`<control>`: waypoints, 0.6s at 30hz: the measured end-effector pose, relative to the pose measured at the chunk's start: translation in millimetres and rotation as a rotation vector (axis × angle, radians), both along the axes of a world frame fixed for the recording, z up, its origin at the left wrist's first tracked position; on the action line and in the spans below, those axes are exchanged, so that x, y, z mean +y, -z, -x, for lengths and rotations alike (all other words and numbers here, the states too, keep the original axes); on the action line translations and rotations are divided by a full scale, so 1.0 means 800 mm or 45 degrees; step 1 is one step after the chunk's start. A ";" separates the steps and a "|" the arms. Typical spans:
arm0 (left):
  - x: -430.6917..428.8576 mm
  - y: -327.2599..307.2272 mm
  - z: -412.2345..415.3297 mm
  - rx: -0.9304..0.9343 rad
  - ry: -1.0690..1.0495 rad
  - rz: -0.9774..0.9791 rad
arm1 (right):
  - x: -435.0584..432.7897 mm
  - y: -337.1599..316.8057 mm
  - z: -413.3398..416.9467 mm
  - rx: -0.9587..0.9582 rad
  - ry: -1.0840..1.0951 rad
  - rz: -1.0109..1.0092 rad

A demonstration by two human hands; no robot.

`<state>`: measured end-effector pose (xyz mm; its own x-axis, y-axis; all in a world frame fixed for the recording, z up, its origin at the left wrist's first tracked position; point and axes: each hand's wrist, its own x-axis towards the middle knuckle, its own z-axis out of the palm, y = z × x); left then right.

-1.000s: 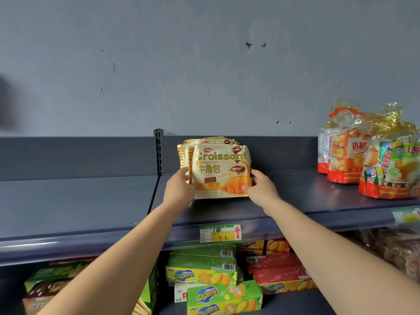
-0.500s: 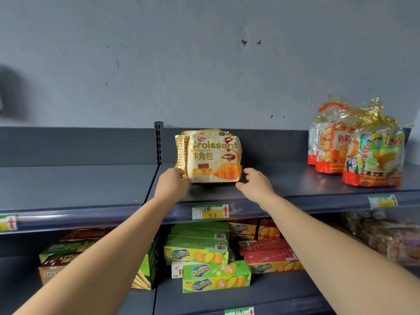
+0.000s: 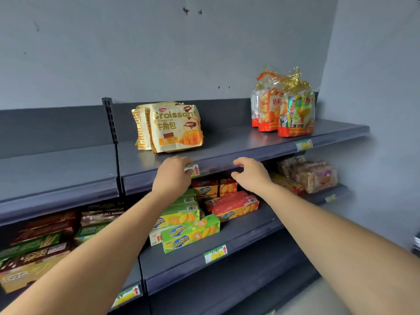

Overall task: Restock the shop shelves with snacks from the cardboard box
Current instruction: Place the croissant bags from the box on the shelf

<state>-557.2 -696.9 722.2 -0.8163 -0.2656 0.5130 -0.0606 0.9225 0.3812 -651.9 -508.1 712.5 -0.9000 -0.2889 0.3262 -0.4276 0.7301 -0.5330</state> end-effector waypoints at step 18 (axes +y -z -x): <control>0.201 0.192 -0.096 -0.514 0.642 0.275 | 0.259 0.183 -0.243 -0.353 0.573 -0.191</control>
